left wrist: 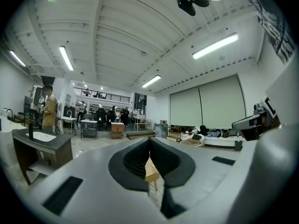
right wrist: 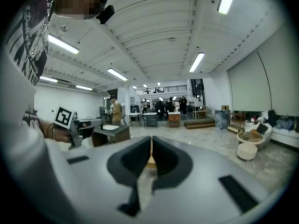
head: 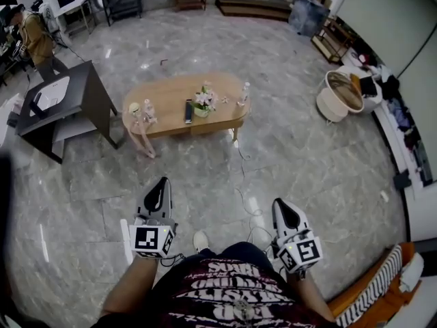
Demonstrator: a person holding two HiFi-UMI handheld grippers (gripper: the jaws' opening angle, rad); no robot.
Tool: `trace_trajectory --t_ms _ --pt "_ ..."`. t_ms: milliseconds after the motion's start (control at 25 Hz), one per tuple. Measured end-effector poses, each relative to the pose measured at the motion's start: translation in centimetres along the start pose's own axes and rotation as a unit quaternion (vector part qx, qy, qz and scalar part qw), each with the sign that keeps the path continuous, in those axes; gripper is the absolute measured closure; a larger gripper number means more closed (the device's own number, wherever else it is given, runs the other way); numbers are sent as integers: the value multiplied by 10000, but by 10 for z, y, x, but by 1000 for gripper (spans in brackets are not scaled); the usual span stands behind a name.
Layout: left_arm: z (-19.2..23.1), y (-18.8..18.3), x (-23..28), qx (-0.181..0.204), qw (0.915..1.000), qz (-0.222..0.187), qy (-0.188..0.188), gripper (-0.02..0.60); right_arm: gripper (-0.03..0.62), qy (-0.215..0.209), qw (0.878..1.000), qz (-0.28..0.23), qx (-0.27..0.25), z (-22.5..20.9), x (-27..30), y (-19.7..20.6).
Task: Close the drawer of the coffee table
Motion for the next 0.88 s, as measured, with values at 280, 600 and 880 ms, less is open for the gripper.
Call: trace_trajectory --t_ms 280,600,880 --pt "17 21 2 -228 9991 346 -62 558 559 -30 9995 251 199 3 18 10" --pt "17 12 39 -229 9995 165 145 559 559 -335 9993 58 172 8 63 0" --pt "31 12 69 -248 9993 274 0 559 559 -584 9982 -30 148 -2 107 -4"
Point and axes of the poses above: the fingertips, and each gripper's own axes: x forward along the fingers, z to its left, y out of its underside, the point moved 1 cm from there along -x, backward along the fingers, and after that the axes turned 10 degrees about -x, right-handed, at the moved point
